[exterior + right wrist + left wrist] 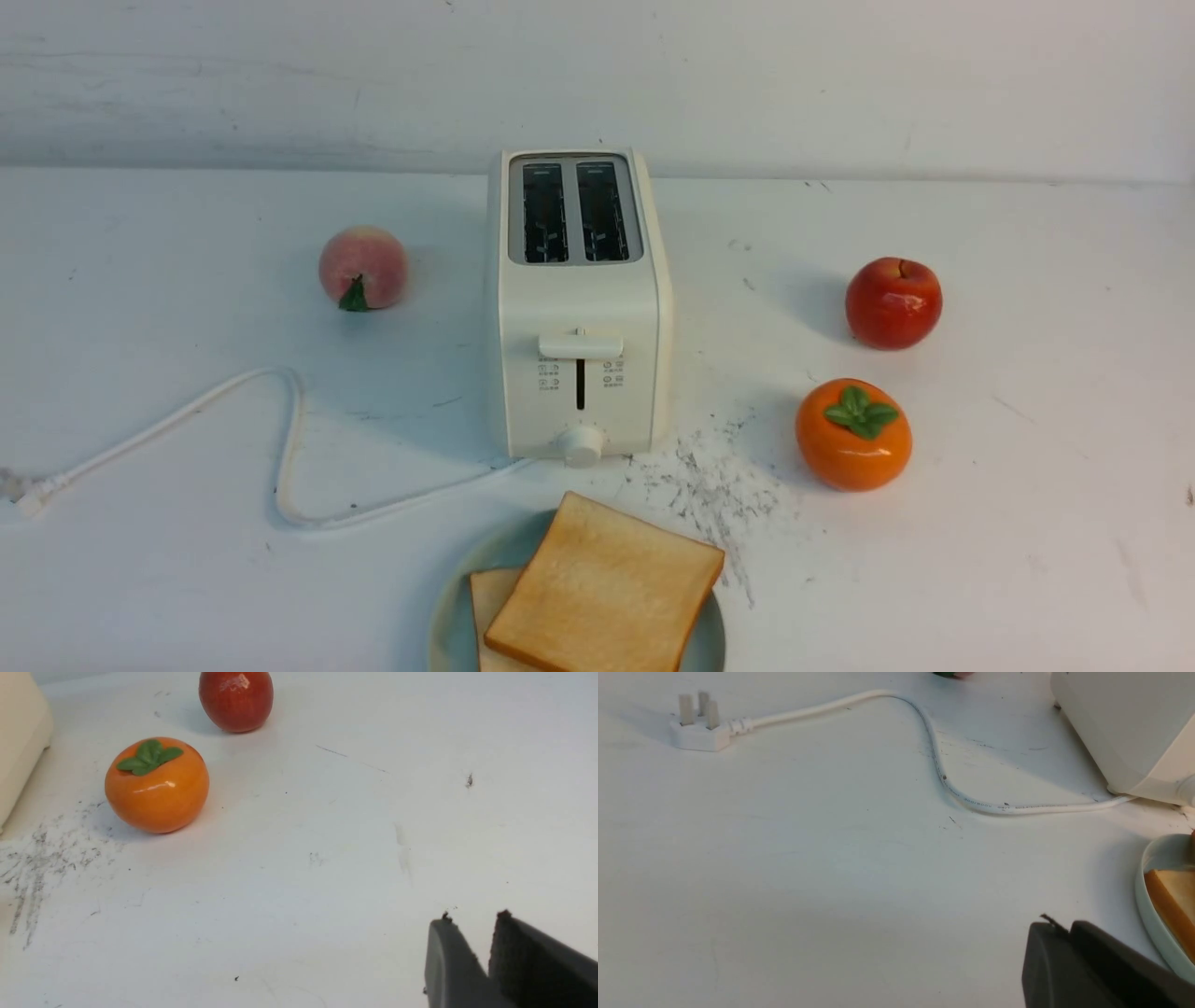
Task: Take toasted bread from bread machine on white table place on plate.
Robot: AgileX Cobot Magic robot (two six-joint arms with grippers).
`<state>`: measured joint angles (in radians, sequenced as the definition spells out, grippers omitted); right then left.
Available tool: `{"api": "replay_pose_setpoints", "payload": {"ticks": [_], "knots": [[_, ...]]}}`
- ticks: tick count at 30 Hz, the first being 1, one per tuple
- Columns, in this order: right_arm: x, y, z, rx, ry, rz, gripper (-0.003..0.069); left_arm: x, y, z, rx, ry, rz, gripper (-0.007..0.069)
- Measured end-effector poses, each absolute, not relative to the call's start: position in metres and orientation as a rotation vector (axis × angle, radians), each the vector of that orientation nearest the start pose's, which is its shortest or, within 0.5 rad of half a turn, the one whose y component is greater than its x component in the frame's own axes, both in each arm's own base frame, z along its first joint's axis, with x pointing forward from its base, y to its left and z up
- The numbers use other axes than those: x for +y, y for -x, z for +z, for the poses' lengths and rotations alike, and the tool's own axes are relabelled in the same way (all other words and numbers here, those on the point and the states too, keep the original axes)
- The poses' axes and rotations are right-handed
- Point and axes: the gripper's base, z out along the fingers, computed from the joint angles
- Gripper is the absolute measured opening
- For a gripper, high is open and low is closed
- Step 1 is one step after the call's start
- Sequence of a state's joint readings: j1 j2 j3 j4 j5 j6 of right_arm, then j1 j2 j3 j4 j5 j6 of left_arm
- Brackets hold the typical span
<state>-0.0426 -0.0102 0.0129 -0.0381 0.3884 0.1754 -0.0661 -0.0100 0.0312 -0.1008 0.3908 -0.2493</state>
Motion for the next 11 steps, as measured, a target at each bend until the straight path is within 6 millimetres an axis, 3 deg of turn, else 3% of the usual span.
{"api": "replay_pose_setpoints", "payload": {"ticks": [11], "knots": [[-0.0035,-0.0519,0.1745,1.866,-0.181,0.054,0.0157,-0.0069,-0.0518,0.1683,1.891,0.237,-0.314,0.0040]]}}
